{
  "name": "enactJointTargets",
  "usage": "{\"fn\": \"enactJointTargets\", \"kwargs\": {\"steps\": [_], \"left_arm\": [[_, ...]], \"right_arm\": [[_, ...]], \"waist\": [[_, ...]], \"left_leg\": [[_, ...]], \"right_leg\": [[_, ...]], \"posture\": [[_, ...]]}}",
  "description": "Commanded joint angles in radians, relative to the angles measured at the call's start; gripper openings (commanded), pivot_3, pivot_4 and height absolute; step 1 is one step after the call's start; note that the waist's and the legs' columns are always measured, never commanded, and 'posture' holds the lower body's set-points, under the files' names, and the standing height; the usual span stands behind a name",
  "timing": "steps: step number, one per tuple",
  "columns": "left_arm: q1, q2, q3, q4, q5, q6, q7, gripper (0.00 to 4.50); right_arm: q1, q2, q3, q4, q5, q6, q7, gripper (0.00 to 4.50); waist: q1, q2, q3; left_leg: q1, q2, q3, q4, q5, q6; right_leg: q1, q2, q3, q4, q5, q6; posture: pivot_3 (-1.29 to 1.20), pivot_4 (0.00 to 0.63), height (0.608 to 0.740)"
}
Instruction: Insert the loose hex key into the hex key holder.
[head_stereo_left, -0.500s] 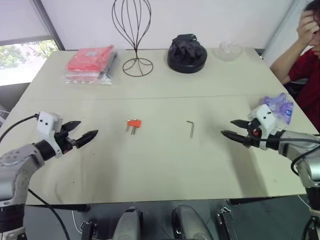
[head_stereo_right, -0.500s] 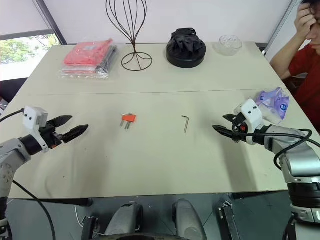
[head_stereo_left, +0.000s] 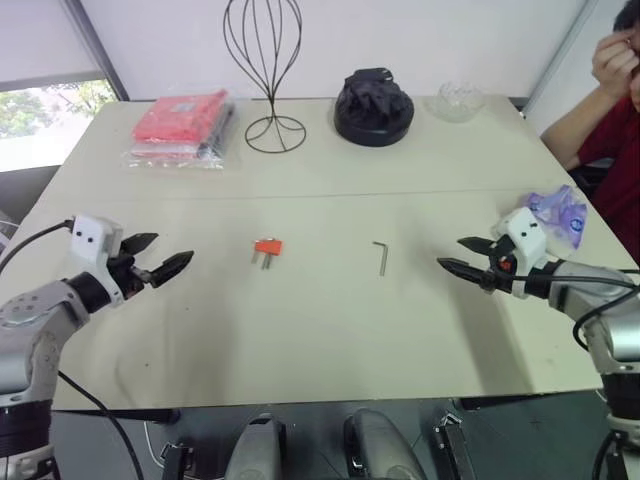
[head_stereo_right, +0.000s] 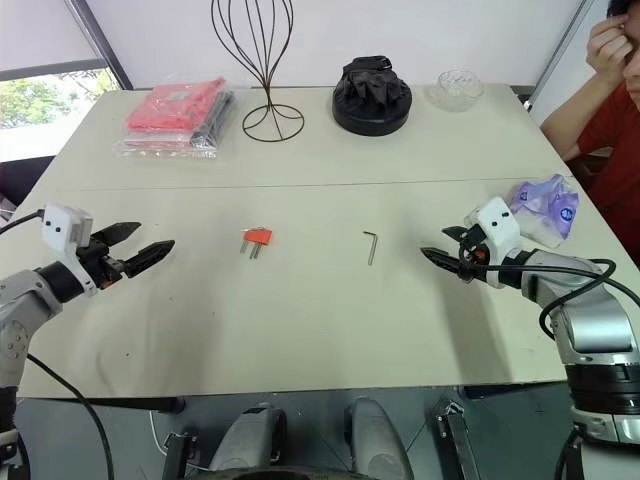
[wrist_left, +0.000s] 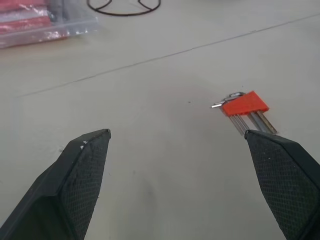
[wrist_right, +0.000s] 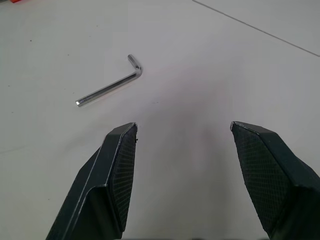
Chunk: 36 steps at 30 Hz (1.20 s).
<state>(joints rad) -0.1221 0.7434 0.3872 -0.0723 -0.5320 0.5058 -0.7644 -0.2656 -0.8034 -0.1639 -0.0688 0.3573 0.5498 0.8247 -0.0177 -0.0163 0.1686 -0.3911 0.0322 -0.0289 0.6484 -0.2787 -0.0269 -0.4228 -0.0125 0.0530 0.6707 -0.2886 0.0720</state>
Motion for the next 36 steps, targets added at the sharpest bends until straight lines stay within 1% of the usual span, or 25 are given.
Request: {"fn": "enactJointTargets", "kwargs": {"steps": [1,5,10,15,19,21,23,27,31,34,36], "left_arm": [[-0.012,0.018,0.003,0.010,0.011,-0.033,-0.026,4.48],[-0.043,0.012,-0.013,0.029,0.014,-0.052,-0.043,4.48],[-0.044,0.020,-0.018,0.030,0.022,-0.054,-0.063,4.48],[-0.089,0.041,-0.047,0.077,0.038,-0.067,-0.118,4.48],[-0.189,0.101,-0.138,0.125,0.052,-0.058,-0.247,4.48],[-0.218,0.150,-0.200,0.140,0.063,-0.065,-0.358,4.48],[-0.248,0.189,-0.246,0.159,0.066,-0.063,-0.446,4.48],[-0.302,0.223,-0.289,0.212,0.083,-0.070,-0.536,4.48],[-0.343,0.224,-0.255,0.226,0.030,0.014,-0.552,4.48],[-0.334,0.226,-0.229,0.211,0.020,0.031,-0.542,4.48],[-0.296,0.229,-0.203,0.180,0.013,0.040,-0.523,4.48]], "right_arm": [[-0.021,0.007,-0.007,-0.020,-0.003,-0.023,-0.010,3.10],[-0.025,0.004,-0.001,-0.011,-0.013,-0.037,-0.008,3.10],[-0.030,0.008,0.005,-0.002,-0.020,-0.050,-0.005,3.10],[-0.072,0.022,0.053,0.028,-0.029,-0.073,0.019,3.10],[-0.209,0.143,0.170,0.084,-0.077,-0.133,0.011,3.10],[-0.291,0.228,0.250,0.151,-0.117,-0.198,0.028,3.10],[-0.371,0.316,0.302,0.245,-0.141,-0.258,0.039,3.10],[-0.507,0.451,0.394,0.505,-0.232,-0.430,0.061,3.10],[-0.613,0.588,0.428,0.755,-0.276,-0.607,0.087,3.10],[-0.663,0.643,0.439,0.889,-0.308,-0.699,0.109,3.10],[-0.708,0.687,0.446,1.001,-0.340,-0.755,0.096,3.10]], "waist": [[0.000,0.000,0.000],[0.002,0.000,0.000],[0.002,0.000,0.000],[-0.001,0.000,0.000],[-0.007,0.000,0.000],[-0.013,0.000,0.000],[-0.023,0.001,0.000],[-0.027,0.001,0.001],[-0.030,0.000,0.001],[-0.030,0.001,0.001],[-0.031,0.000,0.001]], "left_leg": [[0.000,0.000,0.000,0.000,0.000,0.000],[0.000,0.000,0.000,0.000,0.000,0.000],[0.000,0.000,0.000,0.000,0.000,0.000],[0.000,0.000,0.000,0.000,0.000,0.000],[0.000,0.000,0.000,0.001,0.000,0.000],[0.000,0.000,0.000,0.001,0.000,0.000],[0.000,0.000,0.001,0.000,0.000,0.000],[0.000,0.000,0.000,0.000,0.000,0.000],[0.000,0.000,0.000,0.000,0.000,0.000],[0.000,0.000,0.000,0.000,0.000,0.000],[0.000,0.000,0.000,0.000,0.000,-0.001]], "right_leg": [[0.000,0.000,0.000,0.000,0.000,0.000],[0.000,0.000,0.000,0.000,0.000,0.000],[0.000,0.000,0.000,0.000,0.000,0.000],[0.000,0.000,0.000,0.000,0.000,0.000],[0.000,0.001,0.000,0.001,0.000,0.000],[-0.001,0.001,0.000,0.002,0.000,0.000],[-0.001,0.001,0.000,0.001,0.000,0.000],[-0.002,0.001,-0.001,0.002,0.000,0.000],[-0.002,0.001,-0.001,0.003,0.000,0.000],[-0.003,0.001,-0.001,0.004,0.000,0.000],[-0.003,0.000,-0.001,0.006,0.000,0.000]], "posture": [[0.00,0.150,0.740],[0.00,0.150,0.740],[0.00,0.150,0.740],[0.00,0.150,0.740],[0.00,0.150,0.740],[0.00,0.150,0.740],[0.00,0.150,0.740],[0.00,0.150,0.740],[0.00,0.150,0.740],[0.00,0.150,0.740],[0.00,0.150,0.740]]}}
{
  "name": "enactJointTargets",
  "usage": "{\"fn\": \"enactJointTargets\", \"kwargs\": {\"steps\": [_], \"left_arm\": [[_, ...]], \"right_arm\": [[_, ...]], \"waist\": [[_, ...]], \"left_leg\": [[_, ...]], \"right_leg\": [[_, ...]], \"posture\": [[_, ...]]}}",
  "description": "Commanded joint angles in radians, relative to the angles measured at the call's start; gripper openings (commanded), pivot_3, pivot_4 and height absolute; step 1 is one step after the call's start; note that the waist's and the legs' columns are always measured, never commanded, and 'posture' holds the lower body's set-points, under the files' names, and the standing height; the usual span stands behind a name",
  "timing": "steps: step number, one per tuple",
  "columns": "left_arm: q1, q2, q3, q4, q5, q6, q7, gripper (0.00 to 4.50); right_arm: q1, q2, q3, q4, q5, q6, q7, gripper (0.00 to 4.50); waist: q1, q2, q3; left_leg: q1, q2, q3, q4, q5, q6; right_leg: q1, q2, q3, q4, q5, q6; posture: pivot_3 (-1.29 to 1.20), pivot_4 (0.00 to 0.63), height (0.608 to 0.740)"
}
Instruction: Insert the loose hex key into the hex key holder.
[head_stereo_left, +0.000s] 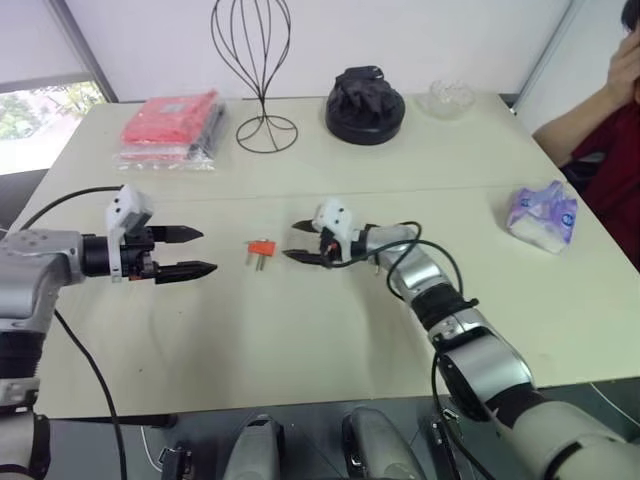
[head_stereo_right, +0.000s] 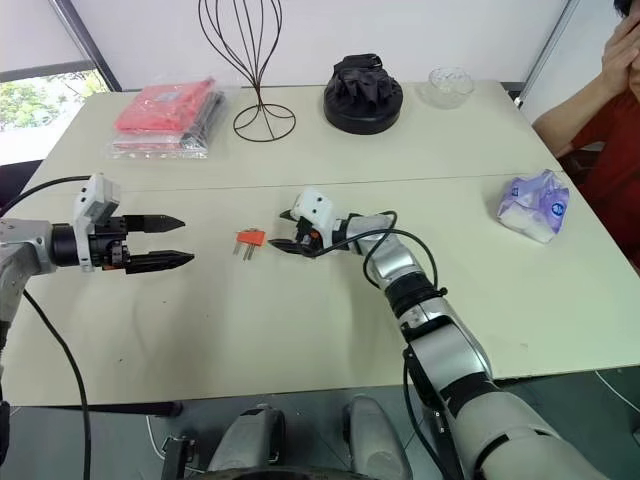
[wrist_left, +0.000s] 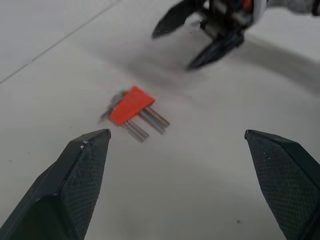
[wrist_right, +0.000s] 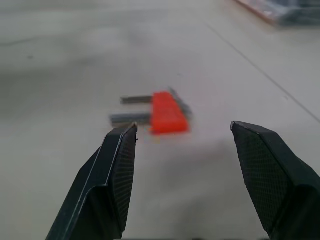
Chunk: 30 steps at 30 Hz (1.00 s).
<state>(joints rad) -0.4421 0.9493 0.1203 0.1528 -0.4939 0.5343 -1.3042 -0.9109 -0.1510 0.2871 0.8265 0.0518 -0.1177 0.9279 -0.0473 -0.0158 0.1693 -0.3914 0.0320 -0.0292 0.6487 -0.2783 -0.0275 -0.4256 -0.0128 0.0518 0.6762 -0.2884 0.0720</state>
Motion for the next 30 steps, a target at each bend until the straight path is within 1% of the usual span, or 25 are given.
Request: {"fn": "enactJointTargets", "kwargs": {"steps": [1,7,16,18,19,20,23,30], "left_arm": [[0.044,0.023,0.078,-0.063,-0.028,0.016,0.026,4.48],[0.147,0.003,0.146,-0.155,-0.055,0.044,0.097,4.48],[0.250,-0.025,0.210,-0.249,-0.096,0.067,0.192,4.48],[0.268,-0.031,0.217,-0.266,-0.103,0.069,0.207,4.50],[0.278,-0.034,0.221,-0.277,-0.106,0.071,0.214,4.50],[0.289,-0.037,0.227,-0.288,-0.110,0.073,0.222,4.50],[0.321,-0.045,0.249,-0.321,-0.124,0.084,0.247,4.50],[0.368,-0.066,0.278,-0.369,-0.142,0.090,0.301,4.50]], "right_arm": [[-0.086,0.054,-0.005,0.159,-0.048,-0.111,-0.019,3.10],[-0.170,0.115,-0.027,0.359,-0.101,-0.175,-0.065,3.10],[-0.238,0.182,-0.053,0.469,-0.153,-0.161,-0.100,3.10],[-0.246,0.196,-0.062,0.479,-0.157,-0.150,-0.101,3.65],[-0.248,0.203,-0.065,0.483,-0.161,-0.146,-0.095,4.00],[-0.251,0.209,-0.061,0.487,-0.172,-0.146,-0.112,4.48],[-0.258,0.225,-0.062,0.495,-0.190,-0.137,-0.143,4.48],[-0.262,0.245,-0.076,0.509,-0.215,-0.112,-0.140,4.48]], "waist": [[-0.002,0.000,0.000],[-0.016,0.000,0.000],[-0.026,0.000,0.000],[-0.026,0.000,0.000],[-0.025,0.000,0.000],[-0.025,0.000,0.000],[-0.025,0.000,0.000],[-0.024,0.000,0.000]], "left_leg": [[0.000,0.000,0.000,0.000,0.000,0.000],[0.000,0.000,-0.001,0.000,0.000,-0.001],[0.000,0.001,-0.002,-0.001,0.000,-0.001],[0.000,0.001,-0.003,-0.001,0.000,-0.001],[0.000,0.001,-0.003,-0.001,0.000,-0.001],[0.000,0.001,-0.003,-0.001,0.000,-0.001],[0.000,0.001,-0.003,-0.001,0.000,-0.001],[0.000,0.001,-0.003,-0.001,0.001,-0.001]], "right_leg": [[-0.001,0.000,0.000,0.001,0.000,0.000],[-0.003,-0.001,0.000,0.006,0.000,0.000],[-0.004,-0.002,0.001,0.006,0.000,0.000],[-0.004,-0.002,0.001,0.006,0.000,0.000],[-0.004,-0.002,0.001,0.006,0.000,0.000],[-0.004,-0.002,0.001,0.006,0.000,0.000],[-0.004,-0.003,0.001,0.006,0.000,0.000],[-0.004,-0.005,0.001,0.006,0.000,0.000]], "posture": [[0.00,0.150,0.740],[0.00,0.150,0.740],[0.00,0.150,0.740],[0.00,0.150,0.740],[0.00,0.150,0.740],[0.00,0.150,0.740],[0.00,0.150,0.740],[0.00,0.150,0.740]]}}
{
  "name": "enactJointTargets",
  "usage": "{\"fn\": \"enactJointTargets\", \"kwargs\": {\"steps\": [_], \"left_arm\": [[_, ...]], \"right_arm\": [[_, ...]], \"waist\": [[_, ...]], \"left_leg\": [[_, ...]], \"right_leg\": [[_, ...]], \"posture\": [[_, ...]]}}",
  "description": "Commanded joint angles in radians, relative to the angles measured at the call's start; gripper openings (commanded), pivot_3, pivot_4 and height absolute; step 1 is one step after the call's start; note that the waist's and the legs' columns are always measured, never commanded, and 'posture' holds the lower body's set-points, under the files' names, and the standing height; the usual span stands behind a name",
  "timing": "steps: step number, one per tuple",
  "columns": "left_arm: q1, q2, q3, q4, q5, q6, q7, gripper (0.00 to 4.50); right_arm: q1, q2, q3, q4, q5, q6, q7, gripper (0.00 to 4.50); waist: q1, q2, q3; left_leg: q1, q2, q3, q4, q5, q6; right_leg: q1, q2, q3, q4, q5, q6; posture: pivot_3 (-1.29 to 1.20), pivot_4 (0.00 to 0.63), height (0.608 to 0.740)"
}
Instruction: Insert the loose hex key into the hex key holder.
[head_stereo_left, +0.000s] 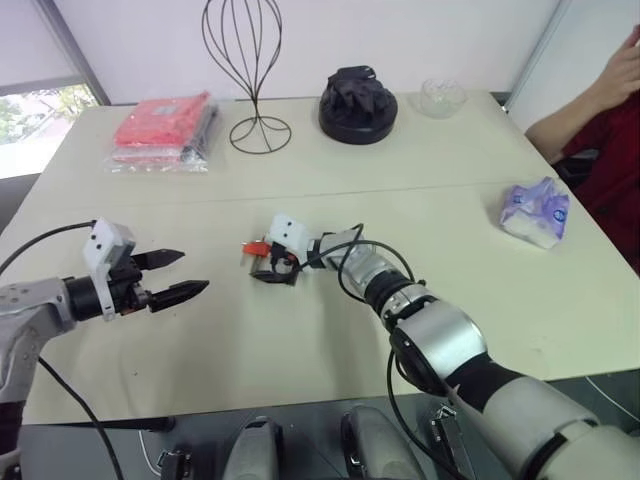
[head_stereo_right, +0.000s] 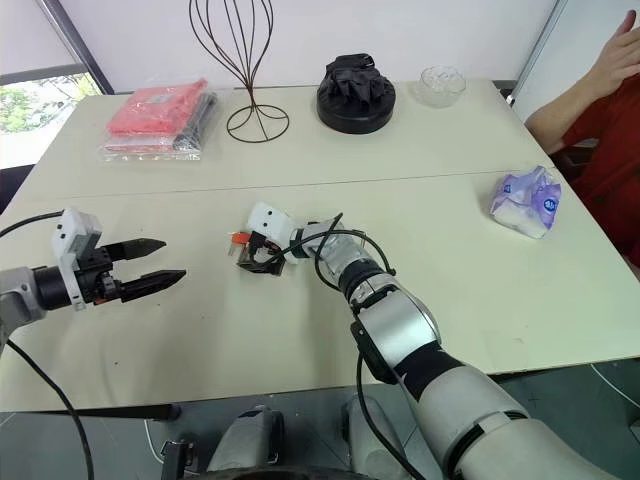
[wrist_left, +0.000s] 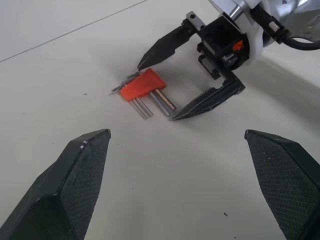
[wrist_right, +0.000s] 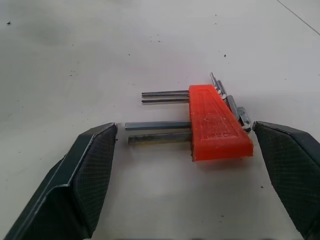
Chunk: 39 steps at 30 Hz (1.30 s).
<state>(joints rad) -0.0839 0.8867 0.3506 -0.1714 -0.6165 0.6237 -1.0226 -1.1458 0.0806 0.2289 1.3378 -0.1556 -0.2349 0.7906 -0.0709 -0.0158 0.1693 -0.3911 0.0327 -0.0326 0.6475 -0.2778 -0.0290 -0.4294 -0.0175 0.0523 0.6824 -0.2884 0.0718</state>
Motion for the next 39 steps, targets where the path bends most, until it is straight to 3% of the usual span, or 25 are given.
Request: {"fn": "enactJointTargets", "kwargs": {"steps": [1,8,16,32,35,39], "left_arm": [[0.021,-0.007,0.052,-0.059,-0.025,0.004,0.027,4.50],[0.074,-0.021,0.073,-0.098,-0.045,0.018,0.056,4.50],[0.033,-0.035,0.032,-0.089,-0.044,0.014,0.073,4.50],[0.085,-0.052,0.045,-0.135,-0.042,0.017,0.102,4.50],[0.091,-0.055,0.051,-0.144,-0.045,0.017,0.112,4.50],[0.097,-0.060,0.054,-0.151,-0.047,0.015,0.123,4.50]], "right_arm": [[-0.031,0.014,-0.033,-0.004,0.007,0.016,0.022,4.48],[-0.079,-0.009,-0.150,-0.043,0.110,0.057,0.245,4.48],[-0.062,-0.070,-0.104,-0.016,0.007,0.011,0.108,4.48],[-0.038,0.007,-0.092,0.001,-0.052,0.022,0.024,4.48],[-0.031,0.007,-0.088,0.005,-0.064,0.024,0.014,3.60],[-0.020,0.002,-0.083,0.007,-0.078,0.022,0.004,1.46]], "waist": [[0.000,0.000,0.000],[-0.002,0.000,0.000],[0.000,0.000,0.000],[0.001,0.000,0.000],[0.000,0.000,0.000],[0.000,0.000,0.000]], "left_leg": [[0.000,0.000,0.000,0.000,0.000,0.000],[0.000,0.000,0.000,-0.001,0.000,0.000],[0.000,-0.001,0.000,-0.001,0.000,-0.001],[0.000,0.000,0.001,-0.001,0.000,-0.001],[0.000,-0.001,0.001,-0.001,0.000,-0.001],[0.000,-0.001,0.001,-0.001,0.000,-0.001]], "right_leg": [[0.000,0.000,0.000,0.000,0.000,0.000],[0.000,0.000,0.000,0.000,0.000,0.000],[0.000,-0.004,0.000,-0.001,0.000,0.000],[0.000,-0.003,0.000,-0.001,0.000,0.000],[0.000,-0.003,0.000,-0.001,0.000,0.000],[0.000,-0.003,0.000,-0.001,0.000,0.000]], "posture": [[0.00,0.150,0.740],[0.00,0.150,0.740],[0.00,0.150,0.740],[0.00,0.150,0.740],[0.00,0.150,0.740],[0.00,0.150,0.740]]}}
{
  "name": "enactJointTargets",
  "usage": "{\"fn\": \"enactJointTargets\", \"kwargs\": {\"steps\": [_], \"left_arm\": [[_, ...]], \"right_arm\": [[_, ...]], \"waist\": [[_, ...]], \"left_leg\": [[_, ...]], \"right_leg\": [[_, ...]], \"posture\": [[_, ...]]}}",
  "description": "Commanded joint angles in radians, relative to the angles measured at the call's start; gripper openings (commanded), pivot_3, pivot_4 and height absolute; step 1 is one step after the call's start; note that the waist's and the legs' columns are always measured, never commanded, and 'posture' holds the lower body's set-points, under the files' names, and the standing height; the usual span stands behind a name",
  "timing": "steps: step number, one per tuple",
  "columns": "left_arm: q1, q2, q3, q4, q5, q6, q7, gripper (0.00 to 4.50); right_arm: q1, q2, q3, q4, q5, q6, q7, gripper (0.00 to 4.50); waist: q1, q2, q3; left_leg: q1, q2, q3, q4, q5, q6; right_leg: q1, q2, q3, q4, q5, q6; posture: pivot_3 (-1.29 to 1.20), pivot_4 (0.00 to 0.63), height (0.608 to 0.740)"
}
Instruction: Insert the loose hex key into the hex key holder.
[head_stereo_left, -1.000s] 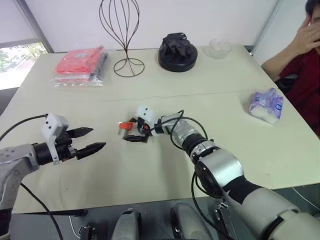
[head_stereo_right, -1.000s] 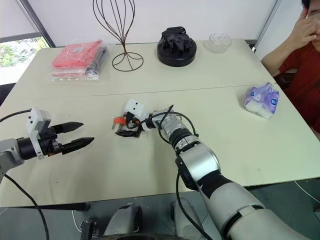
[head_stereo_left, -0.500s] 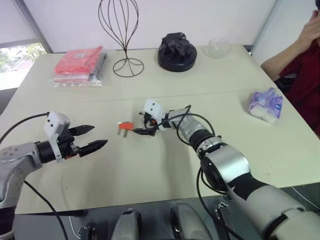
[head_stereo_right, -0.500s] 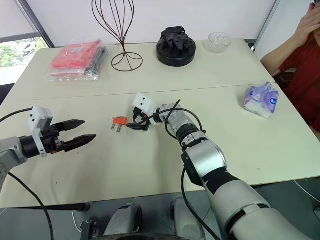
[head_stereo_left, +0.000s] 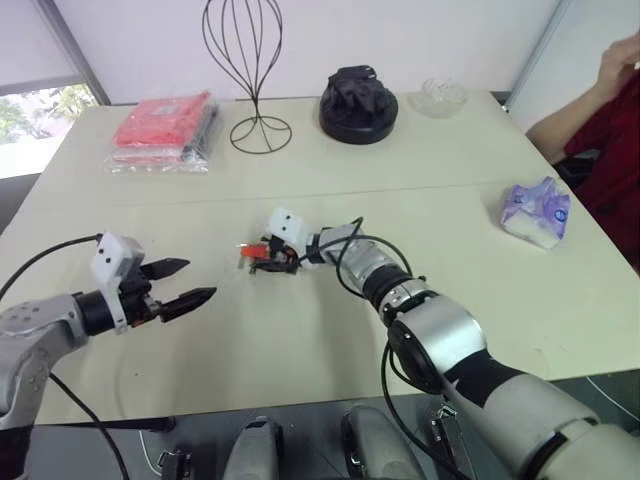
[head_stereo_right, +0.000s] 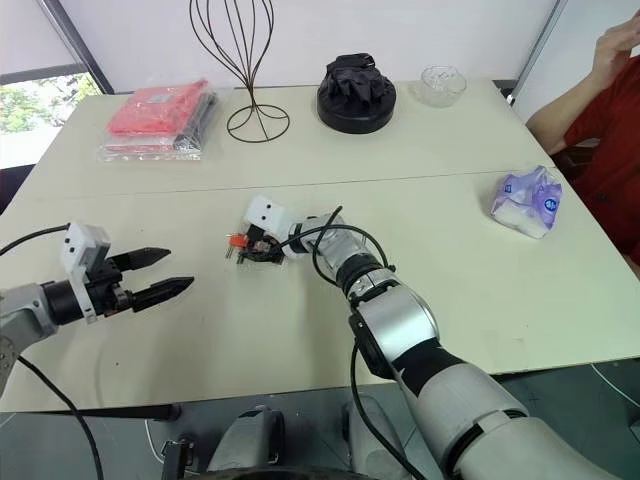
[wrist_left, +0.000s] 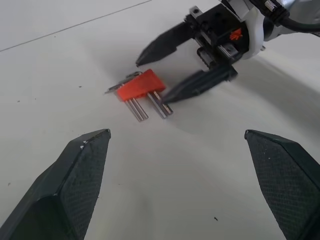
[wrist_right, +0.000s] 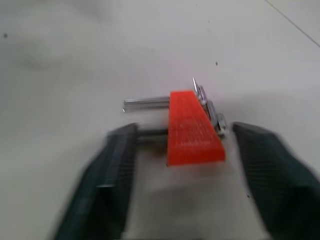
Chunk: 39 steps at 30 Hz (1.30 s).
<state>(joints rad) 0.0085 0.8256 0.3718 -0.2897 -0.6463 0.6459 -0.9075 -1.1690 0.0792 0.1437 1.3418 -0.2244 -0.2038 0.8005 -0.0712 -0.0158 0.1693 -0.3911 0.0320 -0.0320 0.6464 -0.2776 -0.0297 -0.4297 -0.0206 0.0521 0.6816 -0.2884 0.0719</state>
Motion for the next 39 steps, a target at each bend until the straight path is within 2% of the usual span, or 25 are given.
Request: {"fn": "enactJointTargets", "kwargs": {"steps": [1,2,3,10,13,18,27,39], "left_arm": [[0.007,-0.001,0.032,-0.036,-0.017,-0.006,0.010,4.50],[0.008,-0.003,0.031,-0.039,-0.017,-0.006,0.012,4.50],[0.009,-0.004,0.030,-0.041,-0.017,-0.006,0.013,4.50],[-0.002,-0.006,0.016,-0.029,-0.012,-0.015,0.016,4.50],[-0.009,-0.009,0.008,-0.023,-0.010,-0.017,0.017,4.50],[-0.017,-0.012,-0.004,-0.013,-0.004,-0.021,0.011,4.50],[-0.007,-0.018,-0.006,-0.029,0.000,-0.019,0.015,4.50],[0.043,-0.026,0.016,-0.078,-0.008,-0.008,0.042,4.50]], "right_arm": [[0.004,0.002,0.003,0.003,-0.010,-0.010,-0.005,0.93],[0.006,0.000,0.004,0.003,-0.011,-0.011,-0.003,0.37],[0.008,-0.001,0.005,0.003,-0.012,-0.011,-0.001,0.03],[-0.005,-0.001,-0.011,-0.008,0.007,-0.030,0.036,0.03],[-0.019,-0.003,-0.040,-0.014,0.040,-0.025,0.088,0.94],[-0.038,-0.021,-0.051,-0.017,0.034,-0.032,0.058,3.49],[-0.009,-0.045,-0.031,0.001,-0.002,-0.013,0.001,3.49],[0.008,0.016,-0.028,0.013,-0.016,0.027,-0.049,3.49]], "waist": [[0.000,0.000,0.000],[0.000,0.000,0.000],[0.000,0.000,0.000],[0.000,0.000,0.000],[0.000,0.000,0.000],[0.000,0.000,0.000],[-0.001,0.000,0.000],[-0.002,0.000,0.000]], "left_leg": [[0.000,0.000,0.000,0.000,0.000,0.000],[0.000,0.000,0.000,0.000,0.000,0.000],[0.000,0.000,0.000,0.000,0.000,0.000],[0.000,0.000,0.000,0.000,0.000,0.000],[0.000,0.000,0.000,0.000,0.000,0.000],[0.000,0.000,0.000,0.000,0.000,0.000],[0.000,0.000,0.000,0.000,0.000,0.000],[0.000,0.000,0.000,0.000,0.000,0.000]], "right_leg": [[0.000,0.000,0.000,0.000,0.000,0.000],[0.000,0.000,0.000,0.000,0.000,0.000],[0.000,0.000,0.000,0.000,0.000,0.000],[0.001,0.000,0.000,0.000,0.000,0.000],[0.000,0.000,0.000,0.000,0.000,0.000],[0.000,0.000,0.000,0.000,0.000,0.000],[0.000,0.000,0.000,0.000,0.000,0.000],[0.000,0.001,0.000,0.000,0.000,0.000]], "posture": [[0.00,0.150,0.740],[0.00,0.150,0.740],[0.00,0.150,0.740],[0.00,0.150,0.740],[0.00,0.150,0.740],[0.00,0.150,0.740],[0.00,0.150,0.740],[0.00,0.150,0.740]]}}
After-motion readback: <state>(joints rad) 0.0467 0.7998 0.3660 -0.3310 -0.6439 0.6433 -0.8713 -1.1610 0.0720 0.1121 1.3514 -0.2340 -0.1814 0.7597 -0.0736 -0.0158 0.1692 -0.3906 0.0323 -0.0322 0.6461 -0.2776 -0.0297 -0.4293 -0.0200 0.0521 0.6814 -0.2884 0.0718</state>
